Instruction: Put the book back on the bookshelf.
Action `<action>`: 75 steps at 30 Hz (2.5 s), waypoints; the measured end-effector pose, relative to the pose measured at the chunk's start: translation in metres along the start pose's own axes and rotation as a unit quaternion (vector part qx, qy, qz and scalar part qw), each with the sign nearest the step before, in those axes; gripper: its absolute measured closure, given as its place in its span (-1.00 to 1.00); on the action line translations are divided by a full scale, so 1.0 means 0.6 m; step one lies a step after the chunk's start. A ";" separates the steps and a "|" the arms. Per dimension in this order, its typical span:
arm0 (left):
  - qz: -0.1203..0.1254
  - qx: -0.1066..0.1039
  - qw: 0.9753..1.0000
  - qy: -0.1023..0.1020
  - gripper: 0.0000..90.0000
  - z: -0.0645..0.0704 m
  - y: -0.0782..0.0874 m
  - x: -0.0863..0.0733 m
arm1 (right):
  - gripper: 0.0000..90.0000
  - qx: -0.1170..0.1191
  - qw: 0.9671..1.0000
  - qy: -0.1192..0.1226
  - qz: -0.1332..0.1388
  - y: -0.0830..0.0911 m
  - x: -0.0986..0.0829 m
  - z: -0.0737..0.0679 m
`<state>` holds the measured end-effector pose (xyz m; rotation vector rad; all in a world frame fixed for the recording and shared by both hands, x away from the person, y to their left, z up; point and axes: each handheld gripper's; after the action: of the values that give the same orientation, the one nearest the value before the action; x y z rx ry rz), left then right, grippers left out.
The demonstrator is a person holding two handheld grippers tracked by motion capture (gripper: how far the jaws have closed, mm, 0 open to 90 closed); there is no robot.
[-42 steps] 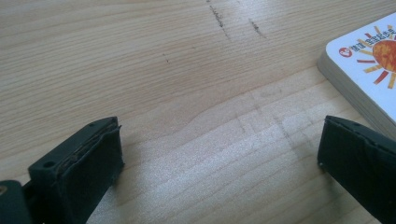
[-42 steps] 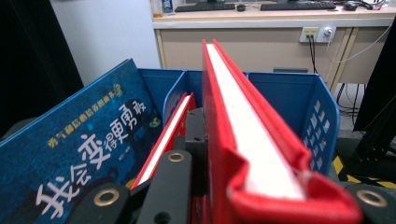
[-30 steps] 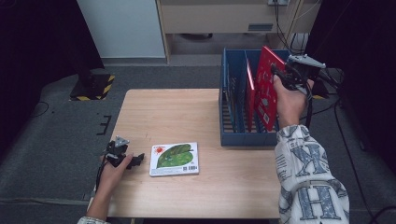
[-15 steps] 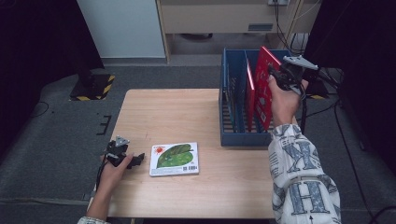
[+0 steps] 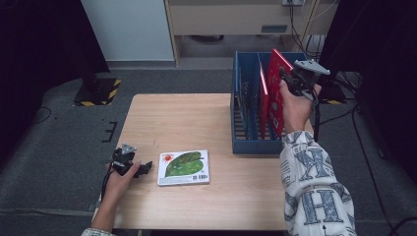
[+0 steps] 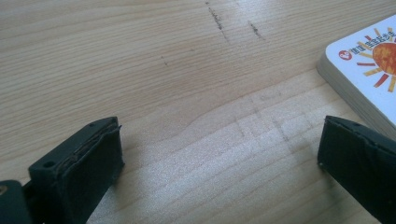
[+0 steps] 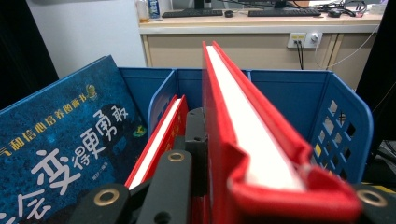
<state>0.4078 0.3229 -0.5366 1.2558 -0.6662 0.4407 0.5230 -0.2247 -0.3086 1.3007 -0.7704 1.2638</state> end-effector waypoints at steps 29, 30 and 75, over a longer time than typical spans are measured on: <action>0.000 0.000 1.000 0.001 -1.00 0.001 -0.001 0.001 | 0.75 -0.006 1.000 0.002 -0.011 -0.046 -0.057 -0.017; 0.000 0.000 1.000 0.001 -1.00 0.001 -0.001 0.001 | 0.75 -0.006 1.000 0.004 -0.012 -0.047 -0.058 -0.018; 0.000 -0.001 1.000 0.000 -1.00 0.002 -0.001 0.001 | 0.72 0.014 0.997 0.007 -0.071 -0.043 -0.073 -0.014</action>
<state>0.4083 0.3217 -0.5367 1.2544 -0.6668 0.4409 0.5361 -0.2224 -0.3583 1.3429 -0.6404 1.1722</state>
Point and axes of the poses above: each handheld gripper's, and its own axes: y roughly backward along the jaws, x roughly out of its top, z roughly to its right, and after that the axes turned 14 degrees about y, right-handed
